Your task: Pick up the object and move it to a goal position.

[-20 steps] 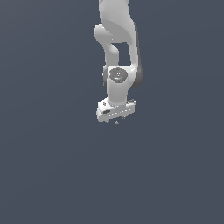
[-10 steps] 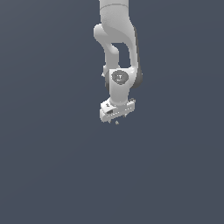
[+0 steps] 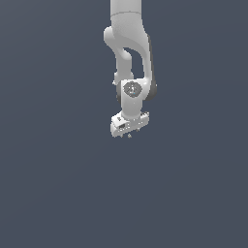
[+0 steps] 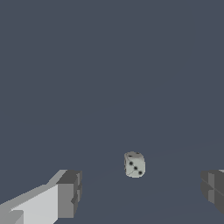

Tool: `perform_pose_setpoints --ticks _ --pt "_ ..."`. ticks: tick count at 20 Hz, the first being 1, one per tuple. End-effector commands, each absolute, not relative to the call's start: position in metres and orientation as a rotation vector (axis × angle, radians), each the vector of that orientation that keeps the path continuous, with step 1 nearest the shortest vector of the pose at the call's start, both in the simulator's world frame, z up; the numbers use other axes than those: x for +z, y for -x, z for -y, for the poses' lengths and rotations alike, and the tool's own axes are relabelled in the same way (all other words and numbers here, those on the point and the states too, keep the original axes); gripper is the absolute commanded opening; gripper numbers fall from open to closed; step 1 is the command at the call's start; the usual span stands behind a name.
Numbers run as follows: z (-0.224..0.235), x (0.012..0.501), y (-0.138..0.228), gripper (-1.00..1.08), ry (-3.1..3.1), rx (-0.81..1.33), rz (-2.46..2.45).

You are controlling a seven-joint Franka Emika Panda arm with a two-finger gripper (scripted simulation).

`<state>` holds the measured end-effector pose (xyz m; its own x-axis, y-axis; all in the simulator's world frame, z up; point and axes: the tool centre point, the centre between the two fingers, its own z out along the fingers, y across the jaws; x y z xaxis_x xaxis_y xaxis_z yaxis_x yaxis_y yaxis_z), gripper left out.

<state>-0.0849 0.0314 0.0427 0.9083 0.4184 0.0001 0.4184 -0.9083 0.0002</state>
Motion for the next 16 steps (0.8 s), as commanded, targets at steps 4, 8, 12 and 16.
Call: perform_pose_setpoints --ticks 4,8,12,16 --pt "-0.032 0.018 0.086 1.00 -3.068 0.000 -0.677" --pt "-0.032 0.010 0.086 1.00 -3.067 0.000 -0.678" --pt "-0.032 0.009 0.086 -1.00 -3.067 0.000 -0.678" --pt "-0.032 0.009 0.086 -1.00 -3.067 0.000 -0.678"
